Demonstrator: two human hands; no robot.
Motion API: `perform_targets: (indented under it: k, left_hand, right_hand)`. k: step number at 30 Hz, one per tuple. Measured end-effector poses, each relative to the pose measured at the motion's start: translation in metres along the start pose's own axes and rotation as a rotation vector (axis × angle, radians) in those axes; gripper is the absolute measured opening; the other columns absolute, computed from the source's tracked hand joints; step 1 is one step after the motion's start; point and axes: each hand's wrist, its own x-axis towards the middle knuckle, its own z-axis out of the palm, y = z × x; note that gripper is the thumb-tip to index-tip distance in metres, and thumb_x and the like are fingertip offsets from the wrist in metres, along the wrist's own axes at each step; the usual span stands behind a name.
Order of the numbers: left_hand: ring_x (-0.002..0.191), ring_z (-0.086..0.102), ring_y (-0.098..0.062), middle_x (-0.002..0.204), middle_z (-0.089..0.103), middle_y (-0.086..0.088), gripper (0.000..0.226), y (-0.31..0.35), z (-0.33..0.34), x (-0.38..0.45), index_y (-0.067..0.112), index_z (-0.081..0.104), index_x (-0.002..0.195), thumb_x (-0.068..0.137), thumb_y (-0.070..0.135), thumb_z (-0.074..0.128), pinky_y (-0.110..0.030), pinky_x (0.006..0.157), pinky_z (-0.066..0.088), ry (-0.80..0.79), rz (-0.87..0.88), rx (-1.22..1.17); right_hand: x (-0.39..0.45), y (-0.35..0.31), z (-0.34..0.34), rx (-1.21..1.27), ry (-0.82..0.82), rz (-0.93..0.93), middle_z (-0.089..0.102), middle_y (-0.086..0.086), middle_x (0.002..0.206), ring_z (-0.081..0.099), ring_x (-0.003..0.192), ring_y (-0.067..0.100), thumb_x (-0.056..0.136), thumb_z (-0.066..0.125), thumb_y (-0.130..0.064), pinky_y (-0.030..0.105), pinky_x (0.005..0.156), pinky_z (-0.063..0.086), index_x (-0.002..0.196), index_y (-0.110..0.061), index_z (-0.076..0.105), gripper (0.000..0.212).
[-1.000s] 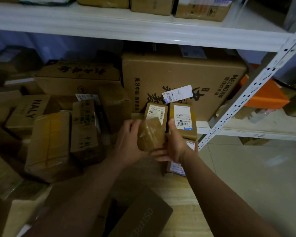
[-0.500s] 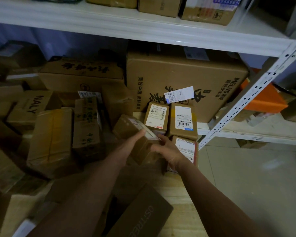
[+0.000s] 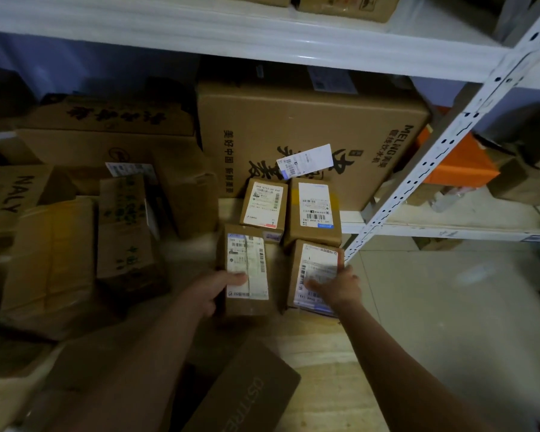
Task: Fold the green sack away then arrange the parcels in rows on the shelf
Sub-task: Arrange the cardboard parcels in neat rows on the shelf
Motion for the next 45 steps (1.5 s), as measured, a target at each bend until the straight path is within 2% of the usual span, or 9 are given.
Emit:
perform_targets:
  k: [4,12,16,20,24,29,33,37,45]
  left_hand:
    - [0.091,0.066,-0.026,0.101,0.07,-0.012,0.022,-0.007,0.008,0.012,0.01,0.062,0.104,0.085,-0.001,0.06,-0.039,0.075,0.052,-0.054,0.005,0.063]
    - [0.101,0.062,-0.026,0.107,0.068,-0.007,0.02,-0.009,0.03,0.016,0.015,0.061,0.104,0.085,0.009,0.065,-0.037,0.074,0.049,-0.028,0.019,0.172]
    - [0.107,0.058,-0.028,0.117,0.061,-0.004,0.023,0.015,0.024,0.009,0.014,0.059,0.11,0.089,0.022,0.062,-0.04,0.085,0.044,0.229,0.135,0.087]
    - [0.117,0.053,-0.03,0.126,0.056,-0.007,0.031,0.053,-0.014,0.01,0.011,0.057,0.124,0.093,0.015,0.055,-0.038,0.093,0.044,0.635,0.299,0.105]
    - [0.115,0.055,-0.034,0.127,0.058,-0.015,0.032,0.086,-0.067,0.01,0.007,0.055,0.125,0.095,0.006,0.043,-0.041,0.097,0.046,0.805,0.437,0.075]
    - [0.112,0.057,-0.035,0.123,0.06,-0.017,0.038,0.116,-0.106,0.017,0.005,0.057,0.116,0.101,0.031,0.035,-0.048,0.099,0.046,0.672,0.498,-0.051]
    - [0.094,0.057,-0.021,0.105,0.058,-0.005,0.047,0.125,-0.123,0.005,0.009,0.054,0.12,0.102,0.043,0.026,-0.033,0.08,0.046,0.431,0.453,-0.216]
    - [0.116,0.056,-0.027,0.135,0.053,-0.012,0.056,0.129,-0.149,0.01,0.005,0.044,0.137,0.101,0.045,0.028,-0.037,0.087,0.048,0.32,0.359,-0.246]
    - [0.113,0.059,-0.038,0.14,0.048,-0.02,0.069,0.141,-0.149,0.013,0.009,0.038,0.142,0.093,0.058,0.039,-0.052,0.088,0.051,0.094,0.19,-0.242]
  right_hand:
    - [0.018,0.004,0.003,0.032,-0.082,-0.117,0.063,0.004,0.115,0.064,0.105,0.023,0.062,0.085,-0.026,0.044,0.084,0.058,0.118,-0.015,0.048,0.068]
    - [0.002,-0.013,-0.012,-0.236,0.079,-0.112,0.046,0.011,0.128,0.045,0.122,0.03,0.061,0.082,-0.048,0.043,0.102,0.042,0.133,-0.018,0.038,0.09]
    - [-0.006,-0.047,-0.016,-0.086,0.286,-0.273,0.046,0.01,0.125,0.046,0.12,0.029,0.074,0.074,-0.039,0.041,0.097,0.043,0.126,-0.013,0.047,0.064]
    - [-0.009,-0.102,0.012,-0.038,0.096,-0.486,0.049,0.011,0.123,0.053,0.112,0.03,0.081,0.069,-0.029,0.041,0.092,0.048,0.121,-0.014,0.055,0.045]
    - [-0.023,-0.157,0.046,0.008,-0.035,-0.642,0.048,0.011,0.128,0.054,0.114,0.027,0.082,0.068,-0.021,0.042,0.096,0.048,0.127,-0.015,0.054,0.047]
    - [-0.032,-0.23,0.072,-0.011,0.006,-0.659,0.036,0.012,0.139,0.038,0.129,0.032,0.077,0.069,-0.048,0.046,0.107,0.037,0.134,-0.019,0.047,0.068]
    - [-0.04,-0.269,0.103,-0.221,-0.002,-0.543,0.02,0.013,0.152,0.021,0.14,0.036,0.062,0.063,-0.077,0.057,0.11,0.028,0.145,-0.019,0.026,0.108]
    - [-0.037,-0.278,0.12,-0.196,0.025,-0.44,0.032,0.015,0.143,0.035,0.132,0.034,0.062,0.071,-0.064,0.047,0.103,0.038,0.143,-0.009,0.023,0.11]
    - [-0.05,-0.226,0.09,0.09,0.023,-0.616,0.04,0.001,0.125,0.042,0.114,0.015,0.052,0.086,-0.031,0.032,0.097,0.042,0.136,-0.014,0.03,0.102]
